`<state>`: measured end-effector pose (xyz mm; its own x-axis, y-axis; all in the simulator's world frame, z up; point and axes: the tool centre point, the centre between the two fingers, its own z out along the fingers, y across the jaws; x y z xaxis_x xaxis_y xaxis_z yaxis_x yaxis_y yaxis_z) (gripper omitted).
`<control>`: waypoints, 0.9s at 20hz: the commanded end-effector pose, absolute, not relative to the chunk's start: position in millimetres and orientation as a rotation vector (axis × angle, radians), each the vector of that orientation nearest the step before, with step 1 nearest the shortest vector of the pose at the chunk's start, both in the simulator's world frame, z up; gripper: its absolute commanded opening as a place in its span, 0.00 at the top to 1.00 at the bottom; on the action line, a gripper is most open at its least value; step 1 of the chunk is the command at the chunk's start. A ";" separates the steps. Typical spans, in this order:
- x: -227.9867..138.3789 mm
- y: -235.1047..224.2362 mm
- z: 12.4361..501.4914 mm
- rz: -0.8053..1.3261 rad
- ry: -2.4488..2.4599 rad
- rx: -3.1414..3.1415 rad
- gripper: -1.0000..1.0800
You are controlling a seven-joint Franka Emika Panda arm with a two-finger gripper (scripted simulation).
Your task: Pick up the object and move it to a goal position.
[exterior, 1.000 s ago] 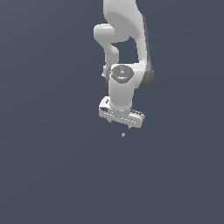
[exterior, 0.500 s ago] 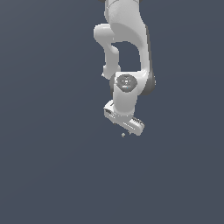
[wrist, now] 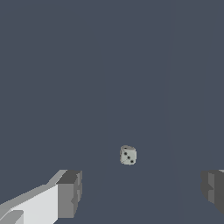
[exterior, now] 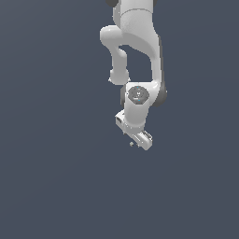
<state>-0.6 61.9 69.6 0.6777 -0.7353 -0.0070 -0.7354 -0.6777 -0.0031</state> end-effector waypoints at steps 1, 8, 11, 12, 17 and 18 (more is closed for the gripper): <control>-0.5 63.3 65.3 0.005 1.312 -2.850 0.04; -0.7 65.3 59.2 0.000 1.384 -2.820 0.04; -0.8 65.4 59.2 0.001 1.381 -2.822 0.04; -0.8 65.5 58.9 0.001 1.381 -2.822 0.04; -1.2 65.4 47.3 0.001 1.383 -2.821 0.04; -1.3 65.3 43.0 0.001 1.384 -2.820 0.04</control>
<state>-0.7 65.5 48.8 0.6126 -0.7904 0.0000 -0.7904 -0.6126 -0.0009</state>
